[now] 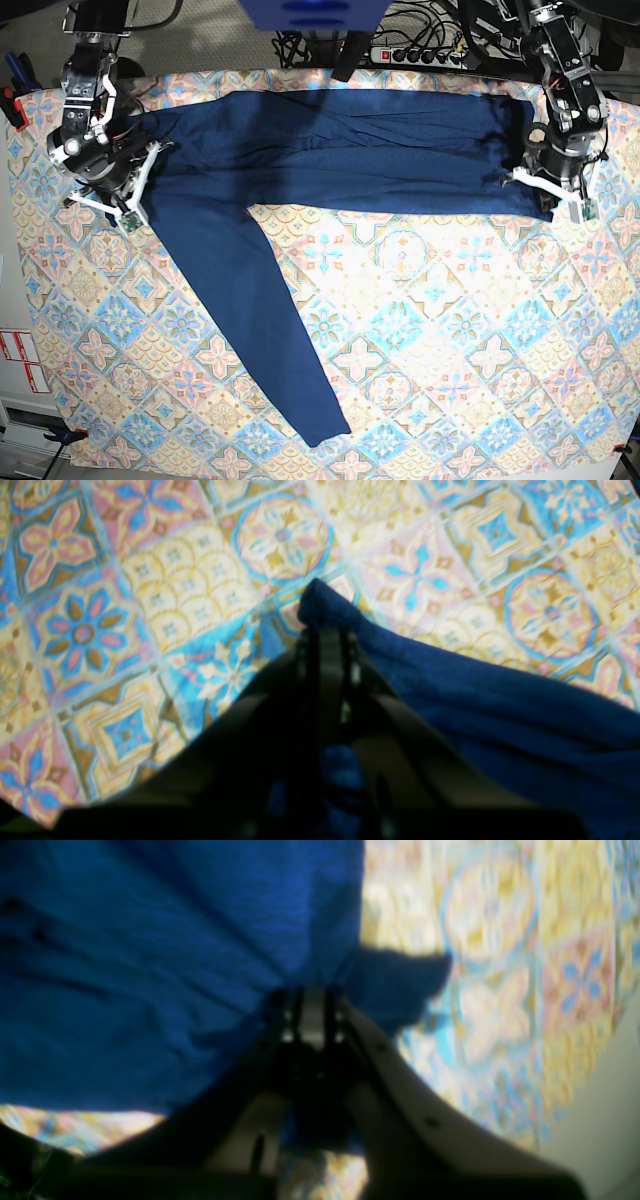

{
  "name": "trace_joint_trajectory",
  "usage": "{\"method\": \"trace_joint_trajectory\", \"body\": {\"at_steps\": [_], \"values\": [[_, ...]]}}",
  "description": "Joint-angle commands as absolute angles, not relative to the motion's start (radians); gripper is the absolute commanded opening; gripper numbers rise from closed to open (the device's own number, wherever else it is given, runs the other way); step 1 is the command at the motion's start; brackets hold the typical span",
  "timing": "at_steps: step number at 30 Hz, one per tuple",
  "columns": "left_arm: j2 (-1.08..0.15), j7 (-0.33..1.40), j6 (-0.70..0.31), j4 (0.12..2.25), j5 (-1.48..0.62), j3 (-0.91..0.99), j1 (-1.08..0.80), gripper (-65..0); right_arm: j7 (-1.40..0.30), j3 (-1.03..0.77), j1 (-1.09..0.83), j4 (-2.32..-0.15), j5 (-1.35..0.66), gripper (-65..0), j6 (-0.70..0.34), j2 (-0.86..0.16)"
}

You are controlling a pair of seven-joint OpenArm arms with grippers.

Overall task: Fold the T-shirt properly
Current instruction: 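Fold the grasped edge with both grippers over onto the opposite long edge, then open both grippers and release the folded shirt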

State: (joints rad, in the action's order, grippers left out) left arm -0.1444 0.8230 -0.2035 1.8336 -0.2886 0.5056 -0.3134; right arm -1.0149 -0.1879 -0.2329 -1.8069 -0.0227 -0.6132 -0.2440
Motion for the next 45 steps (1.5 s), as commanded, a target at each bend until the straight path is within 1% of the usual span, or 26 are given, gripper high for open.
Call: {"method": "trace_joint_trajectory", "body": {"at_steps": [1,5,9,12,15,18,21,26,31,33,36,39,41,43,45], "values": [[-0.156,0.8,-0.202,1.842,-0.289,0.512,-0.308,-65.0,-0.992,-0.208,-0.216,-1.836,-0.024,-64.9,-0.605,-0.26],[-0.156,0.785,-0.202,1.781,-0.295,0.512,-0.265,-65.0,-0.992,-0.225,-0.208,-1.834,-0.024,-64.9,-0.605,-0.26],[-0.15,0.788,-0.202,1.799,-0.295,0.509,-0.257,-65.0,-0.998,-0.223,-0.182,-1.845,-0.024,-64.9,-0.605,-0.26],[-0.15,0.789,-0.202,1.828,-0.295,0.509,-0.288,-65.0,-1.026,-0.223,-0.179,-1.85,-0.039,-64.9,-0.605,-0.26],[-0.153,0.789,-0.202,1.844,-0.297,0.509,-0.328,-65.0,-1.03,-0.226,-0.18,-1.85,-0.122,-64.9,-0.605,-0.262],[-0.154,0.785,-0.202,1.844,-0.297,0.51,-0.358,-65.0,-1.03,-0.243,-0.183,-1.848,-0.177,-64.9,-0.605,-0.286],[-0.154,0.786,-0.202,1.83,-0.294,0.51,-0.372,-65.0,-1.032,-0.248,-0.217,-1.847,-0.182,-64.9,-0.605,-0.288],[-0.156,0.782,-0.202,1.739,-0.286,0.476,-0.364,-65.0,-1.032,-0.243,-0.251,-1.84,-0.182,-64.9,-0.605,-0.289],[-0.156,0.78,-0.202,1.705,-0.285,0.433,-0.36,-65.0,-1.032,-0.242,-0.266,-1.839,-0.182,-65.0,-0.605,-0.289],[-0.153,0.786,-0.202,1.672,-0.285,0.432,-0.331,-65.0,-1.032,-0.24,-0.262,-1.837,-0.182,-64.8,-0.605,-0.288],[-0.156,0.788,-0.202,1.623,-0.285,0.432,-0.309,-64.8,-1.033,-0.2,-0.257,-1.828,-0.182,-64.6,-0.605,-0.291],[-0.156,0.788,-0.199,1.618,-0.285,0.432,-0.309,-55.7,-1.087,-0.179,-0.245,-1.81,-0.18,-61.1,-0.605,-0.317],[-0.156,0.788,-0.199,1.618,-0.285,0.432,-0.309,-47.6,-1.104,-0.182,-0.223,-1.808,-0.18,-56.8,-0.605,-0.314],[-0.156,0.788,-0.199,1.618,-0.286,0.432,-0.309,-42.6,-1.107,-0.183,-0.208,-1.808,-0.18,-53.6,-0.605,-0.314],[-0.156,0.786,-0.199,1.627,-0.294,0.433,-0.309,-40.7,-1.107,-0.185,-0.183,-1.808,-0.18,-51.4,-0.605,-0.314]]}}
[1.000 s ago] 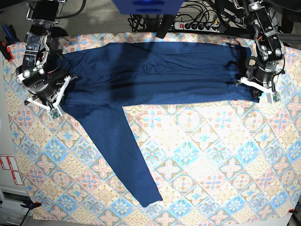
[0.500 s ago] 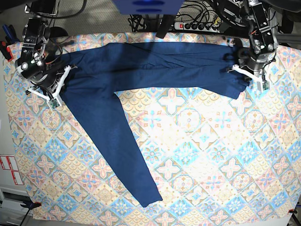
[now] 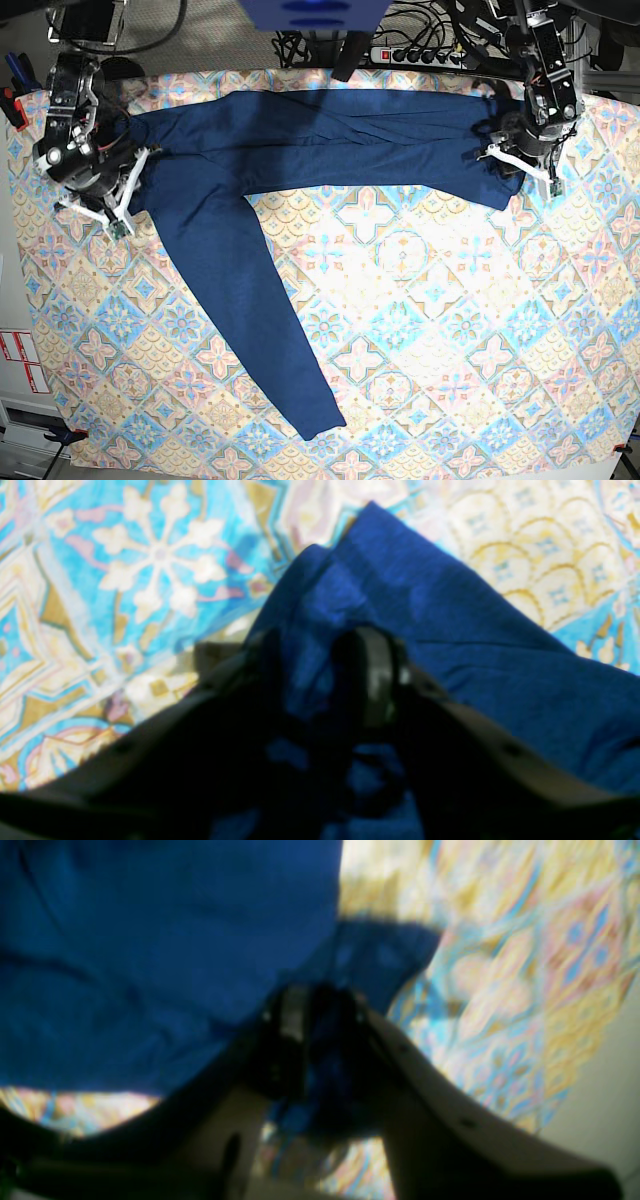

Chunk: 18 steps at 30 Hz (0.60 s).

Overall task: Fold the T-shirt properly
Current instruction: 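Open both grippers and release the folded shirt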

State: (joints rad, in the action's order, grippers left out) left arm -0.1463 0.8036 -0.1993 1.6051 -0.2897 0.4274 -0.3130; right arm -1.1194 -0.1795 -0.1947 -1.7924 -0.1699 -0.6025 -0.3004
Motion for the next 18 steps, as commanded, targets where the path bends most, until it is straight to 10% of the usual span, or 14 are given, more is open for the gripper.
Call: {"method": "trace_joint_trajectory", "body": {"at_steps": [1,18], "values": [[-0.154,0.786,-0.199,1.638,-0.295,0.435,-0.312,-40.6,-1.107,-0.185,-0.171,-1.808,-0.18,-50.8,-0.605,-0.314],[-0.084,0.789,-0.194,1.773,-0.298,0.503,-0.275,-39.9,-1.098,-0.096,0.295,-1.333,-0.18,-49.9,-0.605,-0.234]]}}
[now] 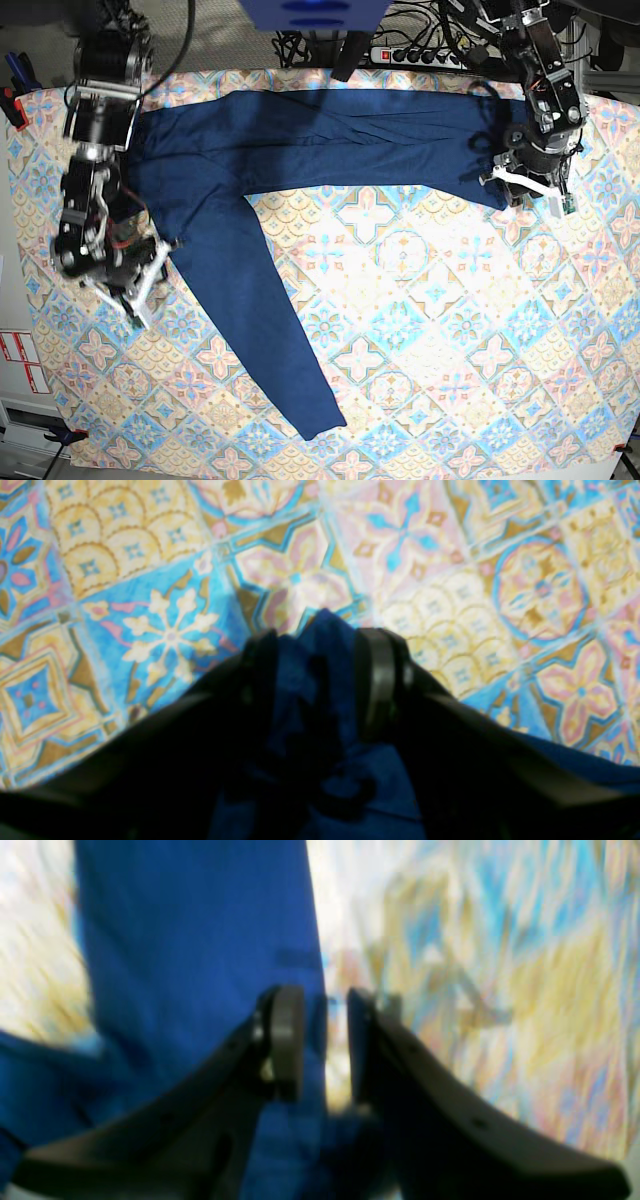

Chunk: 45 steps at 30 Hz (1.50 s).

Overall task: Fold the T-shirt properly
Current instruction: 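Open both grippers and release the folded shirt, then lower the right gripper onto the sleeve and the left onto the shirt end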

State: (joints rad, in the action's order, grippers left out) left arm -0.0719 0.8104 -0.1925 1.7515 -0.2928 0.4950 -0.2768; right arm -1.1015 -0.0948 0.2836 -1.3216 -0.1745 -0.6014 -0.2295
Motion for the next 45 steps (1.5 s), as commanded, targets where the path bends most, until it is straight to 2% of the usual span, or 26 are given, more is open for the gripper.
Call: {"method": "trace_joint_trajectory", "body": {"at_steps": [1,9,16,20,30,32,36,39,42,45], "values": [[-0.084,0.789,-0.194,1.773,-0.298,0.504,-0.274,-39.9,-1.095,-0.087,0.32,-1.302,-0.18,-49.9,-0.605,-0.232],[-0.084,0.789,-0.194,1.773,-0.298,0.51,-0.252,-39.9,-1.052,-0.085,0.455,-1.063,-0.18,-49.9,-0.605,-0.231],[-0.084,0.789,-0.194,1.773,-0.298,0.509,-0.231,-39.9,-0.974,-0.085,0.479,-0.954,-0.18,-50.0,-0.605,-0.188],[-0.082,0.789,-0.194,1.773,-0.298,0.507,-0.206,-39.9,-0.972,-0.082,0.479,-0.931,-0.18,-49.9,-0.605,-0.163],[-0.082,0.789,-0.197,1.774,-0.298,0.503,-0.189,-39.8,-0.969,0.076,0.479,-0.932,-0.179,-49.7,-0.605,-0.156],[-0.082,0.797,-0.199,1.77,-0.297,0.501,-0.185,-39.8,-0.969,0.093,0.479,-0.932,-0.179,-47.4,-0.605,-0.156],[-0.084,0.885,-0.199,1.773,-0.297,0.503,-0.17,-39.7,-0.969,0.11,0.493,-0.932,-0.179,-38.4,-0.604,-0.156],[-0.085,0.908,-0.199,1.77,-0.297,0.507,-0.154,-39.7,-0.97,0.128,0.493,-0.941,-0.179,-36.9,-0.604,-0.156],[-0.084,0.908,-0.199,1.773,-0.297,0.504,-0.151,-35.8,-0.97,0.127,0.493,-0.943,-0.179,-37.8,-0.604,-0.156],[-0.084,0.909,-0.199,1.771,-0.297,0.503,-0.131,-26.0,-0.97,0.124,0.489,-0.943,-0.179,-38.2,-0.604,-0.156]]}}
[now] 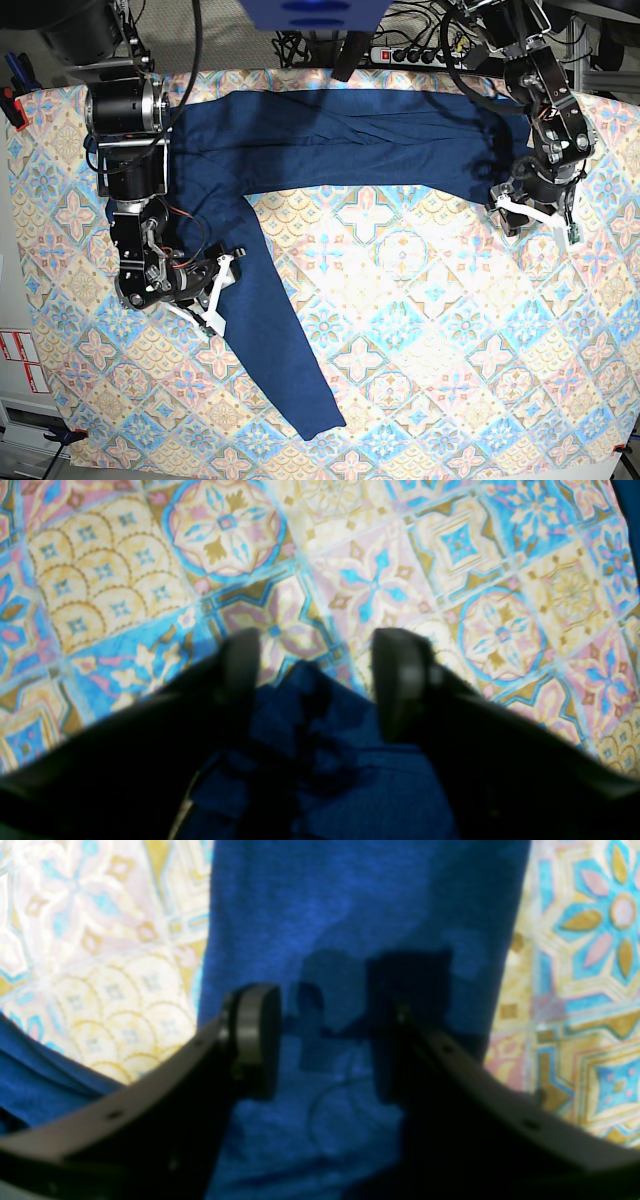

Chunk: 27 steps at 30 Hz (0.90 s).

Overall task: Fold the T-shirt properly
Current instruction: 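Lower the right gripper onto the sleeve and the left onto the shirt end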

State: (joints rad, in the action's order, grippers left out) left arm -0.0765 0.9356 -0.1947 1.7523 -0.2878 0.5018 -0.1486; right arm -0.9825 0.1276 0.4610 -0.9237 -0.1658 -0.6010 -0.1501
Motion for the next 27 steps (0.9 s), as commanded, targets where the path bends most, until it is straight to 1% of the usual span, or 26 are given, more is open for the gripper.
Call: {"method": "trace_joint_trajectory", "body": {"at_steps": [1,2,4,11,21,27], "values": [[-0.084,0.909,-0.199,1.771,-0.297,0.503,-0.13,-23.4,-0.97,0.125,0.489,-0.943,-0.179,-38.2,-0.604,-0.156],[-0.084,0.909,-0.199,1.773,-0.297,0.503,-0.13,-21.3,-0.97,0.125,0.487,-0.943,-0.179,-38.2,-0.604,-0.156],[-0.084,0.909,-0.199,1.774,-0.298,0.504,-0.124,-19.1,-0.97,0.127,0.487,-0.943,-0.179,-38.2,-0.604,-0.156],[-0.082,0.909,-0.199,1.877,-0.298,0.506,-0.131,-19.3,-0.969,0.127,0.487,-0.943,-0.179,-38.2,-0.604,-0.156],[-0.068,0.909,-0.197,1.877,-0.297,0.564,-0.134,-19.3,-0.964,0.127,0.487,-0.943,-0.179,-38.2,-0.604,-0.156],[-0.068,0.903,-0.196,1.874,-0.297,0.568,-0.134,-18.6,-0.914,0.128,0.487,-0.943,-0.179,-38.1,-0.604,-0.156]]}}
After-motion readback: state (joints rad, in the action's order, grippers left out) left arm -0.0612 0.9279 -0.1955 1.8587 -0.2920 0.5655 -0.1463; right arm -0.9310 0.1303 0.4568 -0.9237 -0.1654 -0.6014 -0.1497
